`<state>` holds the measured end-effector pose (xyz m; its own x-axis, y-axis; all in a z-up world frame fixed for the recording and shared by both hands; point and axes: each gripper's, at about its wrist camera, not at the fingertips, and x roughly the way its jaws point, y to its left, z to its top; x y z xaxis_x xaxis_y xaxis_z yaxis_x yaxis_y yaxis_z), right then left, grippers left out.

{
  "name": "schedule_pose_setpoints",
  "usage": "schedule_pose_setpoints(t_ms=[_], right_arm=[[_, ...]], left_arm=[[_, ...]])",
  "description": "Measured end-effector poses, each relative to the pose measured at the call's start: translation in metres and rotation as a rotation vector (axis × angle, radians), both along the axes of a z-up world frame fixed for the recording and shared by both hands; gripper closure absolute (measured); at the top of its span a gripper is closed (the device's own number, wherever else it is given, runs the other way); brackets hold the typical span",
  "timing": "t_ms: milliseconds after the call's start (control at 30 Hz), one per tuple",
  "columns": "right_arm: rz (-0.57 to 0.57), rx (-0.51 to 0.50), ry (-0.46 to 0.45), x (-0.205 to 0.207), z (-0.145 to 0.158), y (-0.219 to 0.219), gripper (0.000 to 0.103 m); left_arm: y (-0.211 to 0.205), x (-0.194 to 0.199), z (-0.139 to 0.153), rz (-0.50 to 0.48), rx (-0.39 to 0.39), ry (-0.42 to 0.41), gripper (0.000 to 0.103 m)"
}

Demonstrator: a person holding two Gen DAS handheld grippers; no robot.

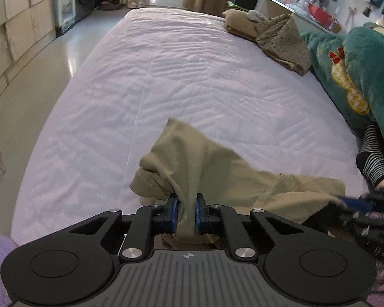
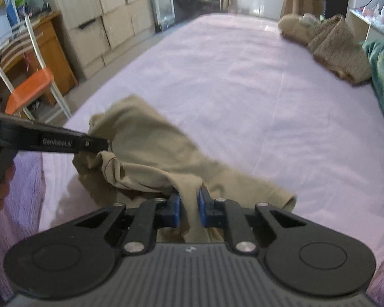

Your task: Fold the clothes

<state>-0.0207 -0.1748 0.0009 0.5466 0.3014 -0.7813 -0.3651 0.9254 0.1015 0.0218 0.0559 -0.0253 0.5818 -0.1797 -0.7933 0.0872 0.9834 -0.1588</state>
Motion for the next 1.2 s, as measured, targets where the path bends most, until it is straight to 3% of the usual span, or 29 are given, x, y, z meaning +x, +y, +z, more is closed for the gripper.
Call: schedule_pose_setpoints(t_ms=[200,500,600,700,733,767,833,933,1067,1167,1200], right_arm=[[-0.042,0.02,-0.061,0.024,0.018,-0.011,0.088],[-0.19,0.032,-0.121,0.096,0.014,-0.04,0.088],[-0.205,0.074,-0.097,0.117,0.018,-0.057,0.088],[-0.098,0.17,-0.006,0.116,0.025,-0.066,0.071],[-0.038,0.181,0.041,0.109,0.025,-0.063,0.047],[0.002,0.173,0.065,0.104,0.022,-0.058,0.03],[0.045,0.123,0.068,0.096,0.014,-0.047,0.017],[0.109,0.049,0.072,0.085,0.0,-0.029,0.016],[0.194,-0.051,0.077,0.069,-0.017,-0.006,0.014],[0.258,-0.126,0.081,0.058,-0.03,0.011,0.015],[0.279,-0.151,0.082,0.054,-0.035,0.017,0.017]], left_arm=[[0.002,0.029,0.021,-0.018,-0.004,-0.03,0.09],[-0.024,0.116,0.022,-0.017,-0.048,-0.079,0.09],[-0.03,0.129,0.035,-0.045,-0.063,-0.072,0.087],[-0.021,0.116,0.043,-0.069,-0.087,-0.033,0.082],[-0.015,0.105,0.04,-0.06,-0.075,-0.007,0.08],[-0.008,0.092,0.037,-0.048,-0.061,0.02,0.079],[0.007,0.068,0.029,-0.025,-0.033,0.072,0.066],[0.03,0.036,0.015,0.018,0.002,0.149,0.065],[0.045,0.024,-0.011,0.058,-0.056,0.231,0.06],[0.031,0.032,-0.024,0.027,-0.119,0.283,0.06],[0.025,0.032,-0.023,0.015,-0.104,0.287,0.059]])
